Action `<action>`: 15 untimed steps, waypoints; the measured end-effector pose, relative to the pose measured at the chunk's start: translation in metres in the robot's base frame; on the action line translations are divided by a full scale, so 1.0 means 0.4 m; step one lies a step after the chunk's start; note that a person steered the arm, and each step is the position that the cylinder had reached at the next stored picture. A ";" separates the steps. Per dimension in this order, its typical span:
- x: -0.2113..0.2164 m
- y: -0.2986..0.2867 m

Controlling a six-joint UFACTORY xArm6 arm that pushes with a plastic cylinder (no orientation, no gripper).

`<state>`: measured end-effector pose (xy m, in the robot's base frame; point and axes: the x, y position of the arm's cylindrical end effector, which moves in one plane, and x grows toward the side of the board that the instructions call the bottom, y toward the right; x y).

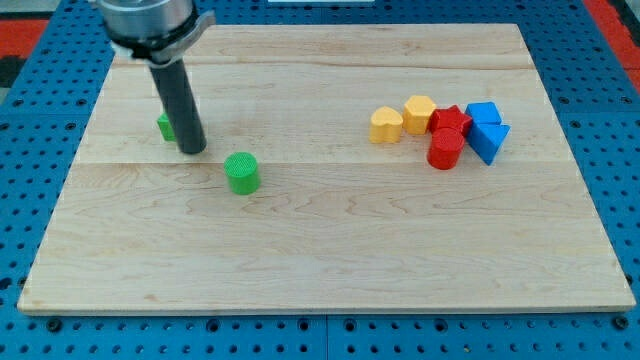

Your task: Place the green circle below the yellow heart

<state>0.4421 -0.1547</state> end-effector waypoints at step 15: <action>-0.013 0.537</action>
<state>0.4370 0.0602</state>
